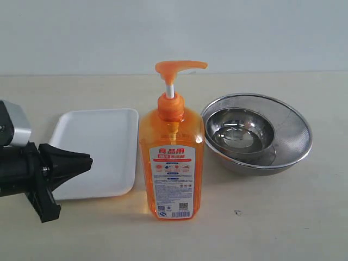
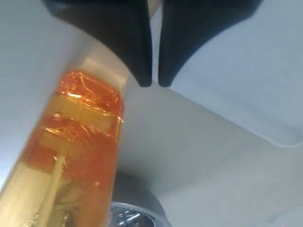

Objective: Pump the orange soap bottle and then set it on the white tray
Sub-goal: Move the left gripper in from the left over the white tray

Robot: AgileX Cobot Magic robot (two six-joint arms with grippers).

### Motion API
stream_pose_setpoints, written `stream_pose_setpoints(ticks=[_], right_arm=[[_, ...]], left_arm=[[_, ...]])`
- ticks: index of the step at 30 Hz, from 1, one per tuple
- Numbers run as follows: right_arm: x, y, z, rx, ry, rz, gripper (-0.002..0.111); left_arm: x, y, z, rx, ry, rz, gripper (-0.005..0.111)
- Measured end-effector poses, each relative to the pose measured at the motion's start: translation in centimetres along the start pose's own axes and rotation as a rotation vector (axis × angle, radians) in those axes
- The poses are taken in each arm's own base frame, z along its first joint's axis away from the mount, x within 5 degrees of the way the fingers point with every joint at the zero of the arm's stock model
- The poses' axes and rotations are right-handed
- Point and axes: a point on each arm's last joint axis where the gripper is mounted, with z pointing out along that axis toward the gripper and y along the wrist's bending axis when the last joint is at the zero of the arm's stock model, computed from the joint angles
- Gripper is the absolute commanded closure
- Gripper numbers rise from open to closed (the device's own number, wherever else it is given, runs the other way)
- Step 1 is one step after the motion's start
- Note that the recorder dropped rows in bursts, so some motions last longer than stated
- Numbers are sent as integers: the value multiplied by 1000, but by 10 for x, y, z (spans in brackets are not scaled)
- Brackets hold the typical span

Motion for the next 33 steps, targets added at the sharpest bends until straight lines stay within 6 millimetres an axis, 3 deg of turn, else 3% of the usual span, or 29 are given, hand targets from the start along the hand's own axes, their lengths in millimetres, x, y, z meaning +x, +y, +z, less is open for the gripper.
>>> stream_pose_setpoints(ticks=[9, 17, 26, 33], right_arm=[[0, 0, 0, 0, 0, 0, 108], [0, 0, 0, 0, 0, 0, 108], [0, 0, 0, 0, 0, 0, 108], [0, 0, 0, 0, 0, 0, 108]], left_arm=[[2, -4, 0, 40, 20, -43, 102], [-1, 0, 1, 20, 4, 23, 102], [-11, -15, -1, 198, -95, 107, 102], [-12, -17, -2, 232, -103, 43, 102]])
